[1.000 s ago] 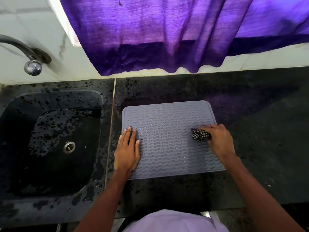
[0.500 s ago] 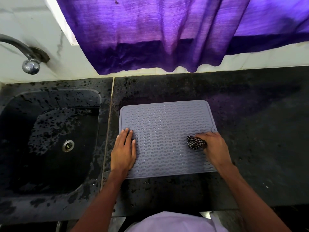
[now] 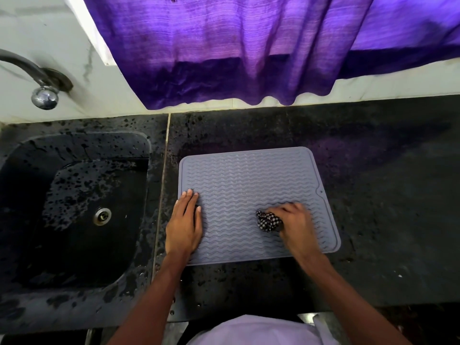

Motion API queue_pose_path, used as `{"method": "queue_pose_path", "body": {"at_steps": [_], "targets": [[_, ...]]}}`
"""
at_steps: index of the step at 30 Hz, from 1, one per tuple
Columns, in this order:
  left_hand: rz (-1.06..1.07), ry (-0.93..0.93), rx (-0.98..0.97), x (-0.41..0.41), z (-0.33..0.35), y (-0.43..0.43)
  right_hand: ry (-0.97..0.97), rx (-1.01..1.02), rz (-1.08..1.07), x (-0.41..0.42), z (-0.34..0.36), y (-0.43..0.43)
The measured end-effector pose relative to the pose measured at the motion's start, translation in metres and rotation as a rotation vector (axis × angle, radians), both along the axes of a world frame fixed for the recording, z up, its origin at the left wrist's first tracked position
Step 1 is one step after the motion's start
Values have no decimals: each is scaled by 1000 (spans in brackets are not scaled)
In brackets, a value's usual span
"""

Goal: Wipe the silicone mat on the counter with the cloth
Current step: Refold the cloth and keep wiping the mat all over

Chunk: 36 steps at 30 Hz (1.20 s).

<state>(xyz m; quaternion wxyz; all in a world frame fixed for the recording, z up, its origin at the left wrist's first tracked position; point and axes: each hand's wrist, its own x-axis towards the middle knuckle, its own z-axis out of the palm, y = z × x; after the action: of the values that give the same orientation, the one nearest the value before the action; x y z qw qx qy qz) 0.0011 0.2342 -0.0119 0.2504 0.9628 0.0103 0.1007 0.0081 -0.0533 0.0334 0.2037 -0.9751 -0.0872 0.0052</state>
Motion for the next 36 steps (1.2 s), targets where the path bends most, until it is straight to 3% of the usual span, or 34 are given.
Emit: {"method": "queue_pose_path", "body": {"at_steps": [11,23,36], "targets": [[100,-17,-167,7,5,5,54,50,14,8,1,40],[-26,-73,-149,15,4,23,97,112,75,7,5,103],[-148,-16,-210,32,15,47,125,26,143,-1,9,160]]}}
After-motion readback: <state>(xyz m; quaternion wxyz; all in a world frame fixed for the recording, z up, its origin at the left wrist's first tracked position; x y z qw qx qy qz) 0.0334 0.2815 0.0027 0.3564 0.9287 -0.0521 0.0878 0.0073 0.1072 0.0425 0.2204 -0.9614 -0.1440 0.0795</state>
